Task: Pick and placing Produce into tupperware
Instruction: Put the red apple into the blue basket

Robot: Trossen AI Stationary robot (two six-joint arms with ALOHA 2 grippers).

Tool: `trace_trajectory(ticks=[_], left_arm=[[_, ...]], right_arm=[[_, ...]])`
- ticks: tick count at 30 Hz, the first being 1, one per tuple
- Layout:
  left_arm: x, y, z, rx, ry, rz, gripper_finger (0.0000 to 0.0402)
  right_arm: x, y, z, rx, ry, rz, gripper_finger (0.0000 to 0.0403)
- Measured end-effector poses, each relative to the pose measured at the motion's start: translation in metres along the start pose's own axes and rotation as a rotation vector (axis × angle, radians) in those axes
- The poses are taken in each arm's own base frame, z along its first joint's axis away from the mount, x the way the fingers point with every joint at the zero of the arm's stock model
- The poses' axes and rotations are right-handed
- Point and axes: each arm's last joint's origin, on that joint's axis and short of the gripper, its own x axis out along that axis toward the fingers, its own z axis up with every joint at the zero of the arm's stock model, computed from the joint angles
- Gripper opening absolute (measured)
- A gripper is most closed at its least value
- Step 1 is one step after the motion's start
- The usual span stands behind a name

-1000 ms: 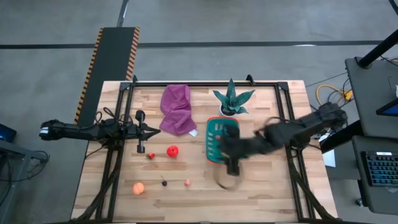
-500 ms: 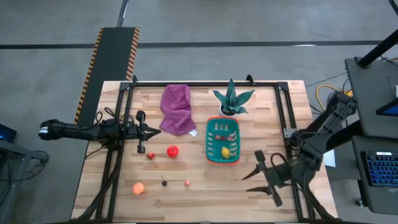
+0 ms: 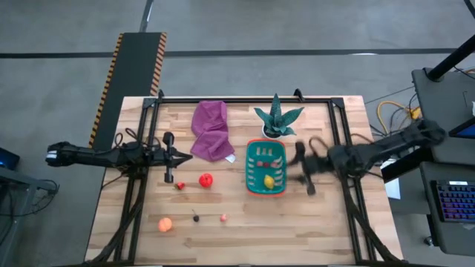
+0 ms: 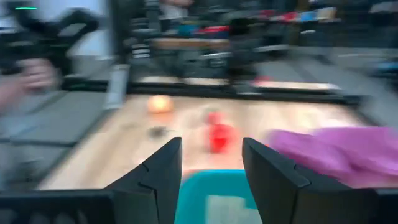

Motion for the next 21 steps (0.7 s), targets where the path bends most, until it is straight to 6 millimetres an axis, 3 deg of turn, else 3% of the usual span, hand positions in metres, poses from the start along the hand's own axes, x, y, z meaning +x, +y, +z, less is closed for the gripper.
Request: trace_trajectory(ticks=[4, 10, 16, 21], left_arm=[[0.001, 0.000, -0.001, 0.002, 0.014, -0.002, 0.0000], [0.001, 0.000, -0.001, 0.002, 0.015, -0.002, 0.0000], [0.001, 0.000, -0.001, -0.001, 0.013, -0.002, 0.0000], [0.001, 0.000, -0.002, -0.031, 0.017, -0.002, 0.0000]], right_arm=[[-0.027, -0.021, 0.001, -0.035, -0.052, -0.104, 0.0159], [-0.063, -0.020, -0.011, -0.071, -0.145, -0.088, 0.0159], [-0.077, -0.020, -0.027, -0.096, -0.173, -0.096, 0.0159], [-0.090, -0.021, -0.027, -0.064, -0.114, -0.171, 0.0159]])
